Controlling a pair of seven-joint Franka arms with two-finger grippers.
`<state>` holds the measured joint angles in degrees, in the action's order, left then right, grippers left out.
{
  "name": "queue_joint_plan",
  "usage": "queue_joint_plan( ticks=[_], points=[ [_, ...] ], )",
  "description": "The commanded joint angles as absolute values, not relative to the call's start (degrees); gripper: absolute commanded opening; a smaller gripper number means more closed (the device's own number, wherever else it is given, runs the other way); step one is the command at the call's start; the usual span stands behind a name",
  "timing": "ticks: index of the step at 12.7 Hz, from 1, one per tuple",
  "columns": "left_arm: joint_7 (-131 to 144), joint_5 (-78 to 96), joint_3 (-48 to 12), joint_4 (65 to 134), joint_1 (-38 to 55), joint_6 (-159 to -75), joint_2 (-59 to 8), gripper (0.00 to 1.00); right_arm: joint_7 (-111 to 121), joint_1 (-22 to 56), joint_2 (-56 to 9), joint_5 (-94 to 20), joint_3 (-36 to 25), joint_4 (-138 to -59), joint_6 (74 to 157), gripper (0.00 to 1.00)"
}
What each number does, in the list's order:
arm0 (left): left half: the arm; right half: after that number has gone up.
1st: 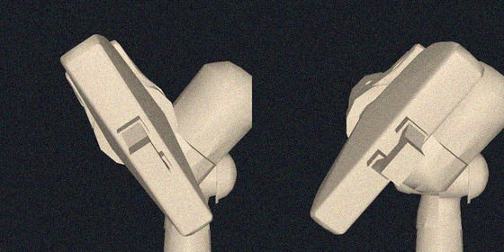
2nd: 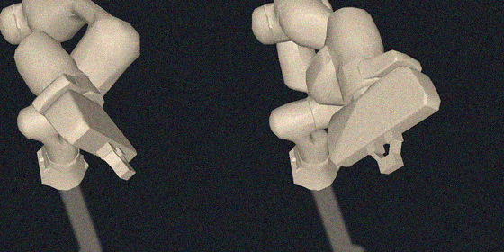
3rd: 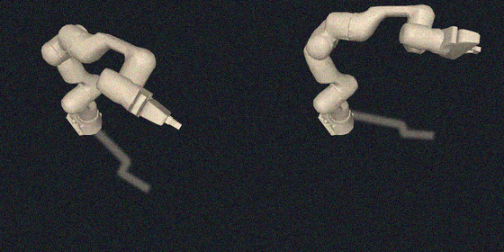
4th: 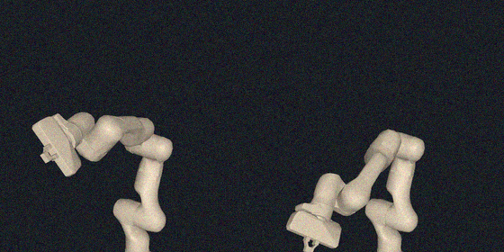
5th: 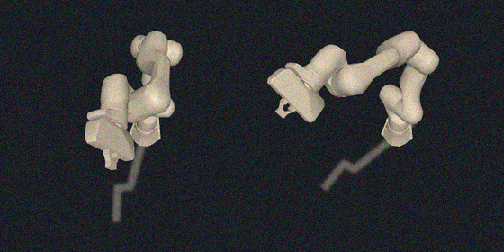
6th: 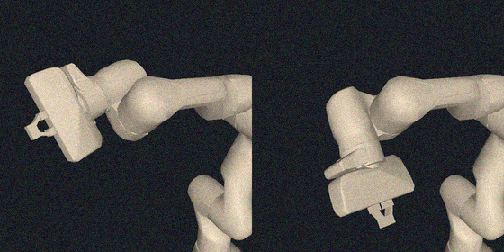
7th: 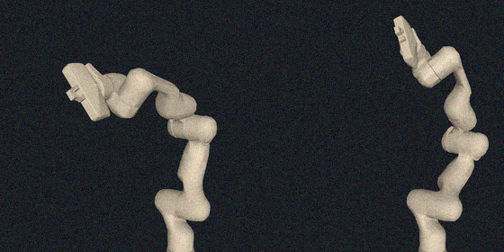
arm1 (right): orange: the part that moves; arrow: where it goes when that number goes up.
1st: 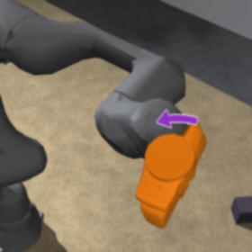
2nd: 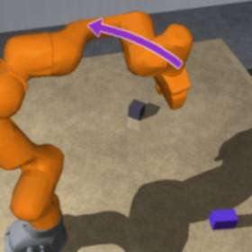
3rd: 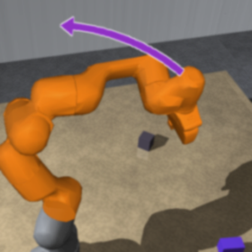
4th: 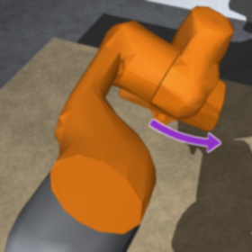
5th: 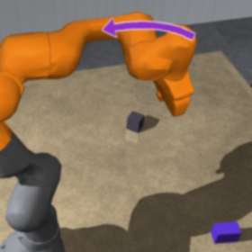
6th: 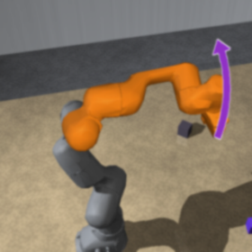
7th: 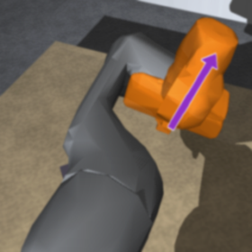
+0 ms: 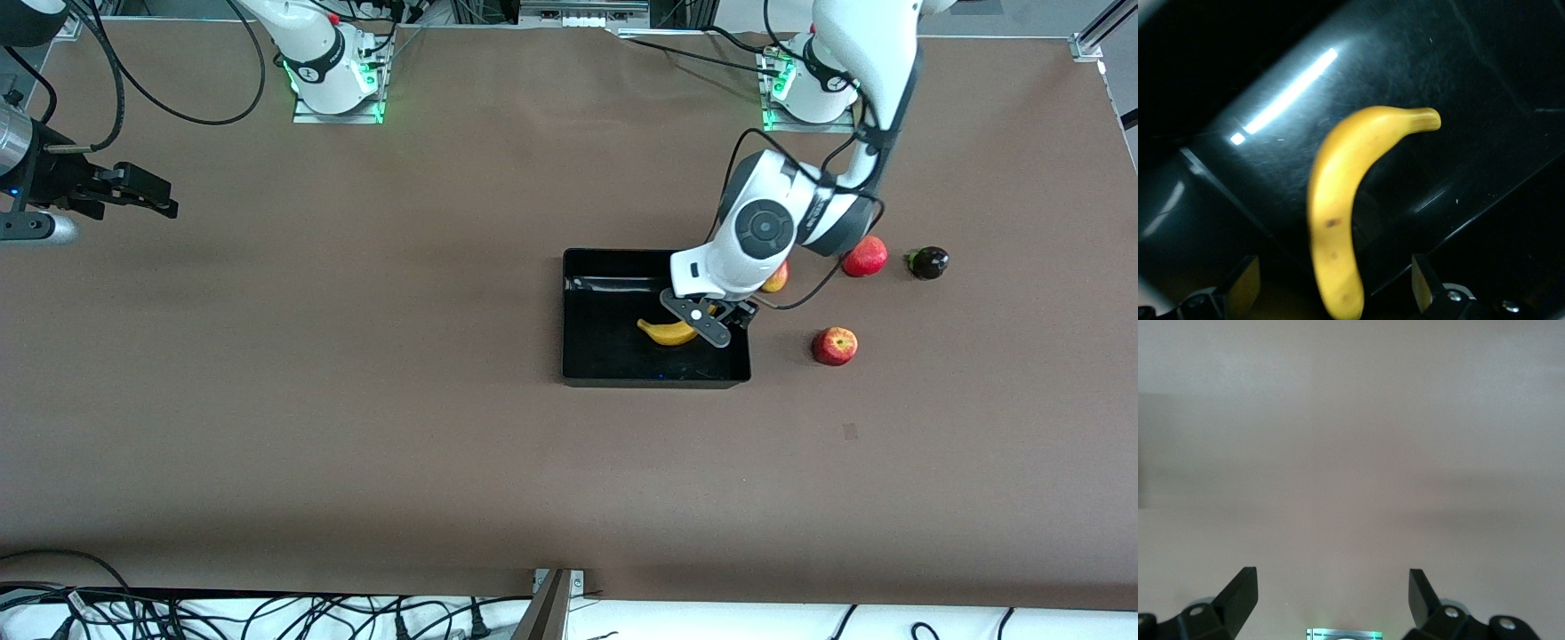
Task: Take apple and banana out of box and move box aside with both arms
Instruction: 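Move the left gripper back into the box over the yellow banana, then lower the left gripper and grasp the yellow banana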
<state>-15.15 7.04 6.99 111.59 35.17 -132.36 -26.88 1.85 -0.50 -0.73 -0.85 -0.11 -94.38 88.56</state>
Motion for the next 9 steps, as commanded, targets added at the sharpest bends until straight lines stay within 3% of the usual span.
queue_joint_plan(
  ticks=[1, 9],
  points=[
    [-14.4, 7.9, 7.4, 111.1, 36.9, -136.4, -30.0, 1.00, 2.1, -0.7, -1.2, -1.1, -0.2, -93.2, 87.9, 1.00],
    [-14.2, 7.9, 7.4, 111.1, 38.3, -142.9, -36.0, 1.00, 2.1, -0.7, -1.2, -1.1, -0.2, -93.2, 87.9, 1.00]
  ],
)
